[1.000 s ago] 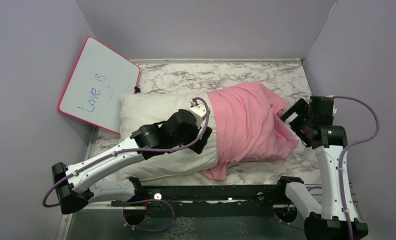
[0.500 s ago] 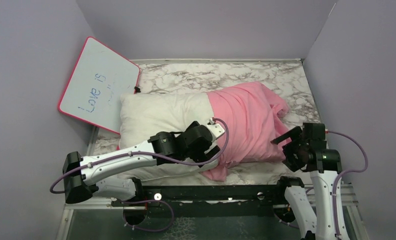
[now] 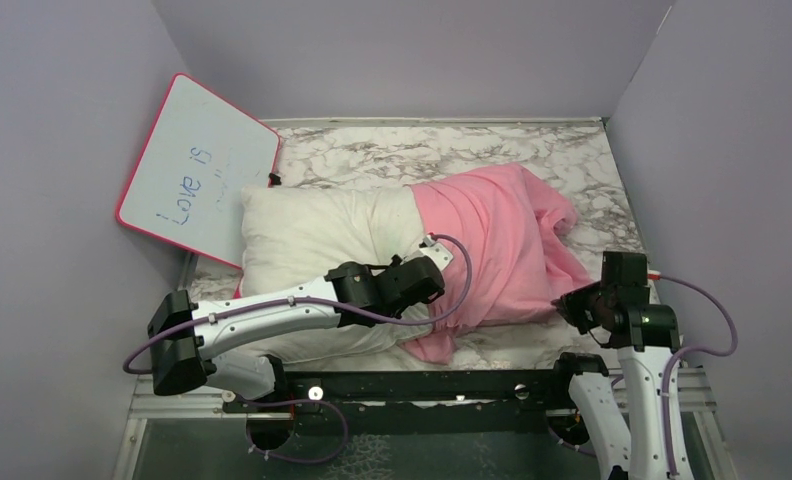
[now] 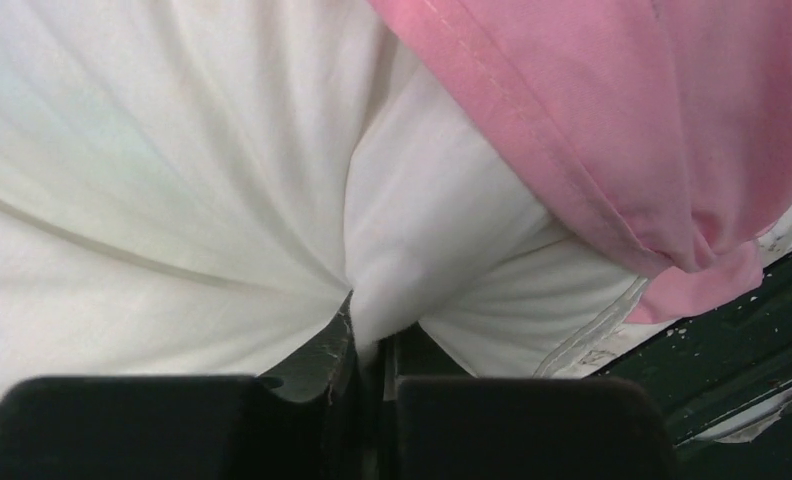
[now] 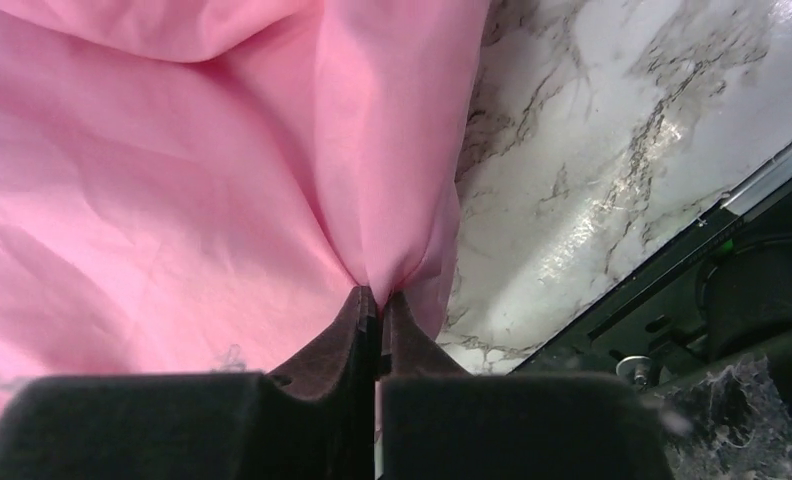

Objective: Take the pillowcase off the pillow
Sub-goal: Remove the pillow from the pillowcase.

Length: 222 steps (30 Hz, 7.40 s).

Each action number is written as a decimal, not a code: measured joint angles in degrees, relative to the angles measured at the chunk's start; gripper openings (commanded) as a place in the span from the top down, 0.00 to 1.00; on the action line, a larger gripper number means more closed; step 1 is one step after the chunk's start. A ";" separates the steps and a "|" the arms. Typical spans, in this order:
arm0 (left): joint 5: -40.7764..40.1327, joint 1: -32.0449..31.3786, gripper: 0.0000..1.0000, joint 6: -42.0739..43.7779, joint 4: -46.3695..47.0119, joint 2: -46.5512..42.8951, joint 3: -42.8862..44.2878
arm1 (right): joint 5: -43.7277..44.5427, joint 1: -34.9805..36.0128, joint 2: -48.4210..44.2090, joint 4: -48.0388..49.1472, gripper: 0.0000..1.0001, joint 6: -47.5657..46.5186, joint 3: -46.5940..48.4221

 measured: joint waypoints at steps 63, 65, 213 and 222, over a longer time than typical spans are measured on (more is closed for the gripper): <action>-3.17 -0.11 1.00 -6.25 1.75 -2.91 -1.64 | -23.19 0.15 0.90 2.34 0.47 -19.80 1.22; -3.17 -0.11 1.00 -6.43 1.73 -3.10 -1.77 | -23.63 0.15 0.98 2.36 0.67 -19.85 0.55; 70.62 44.72 1.00 10.27 19.67 -9.55 -5.07 | -11.37 4.13 42.10 33.20 0.26 -17.40 19.67; 70.60 44.72 1.00 9.33 19.89 -10.56 -5.53 | -2.01 4.20 42.66 31.82 0.94 -10.10 20.44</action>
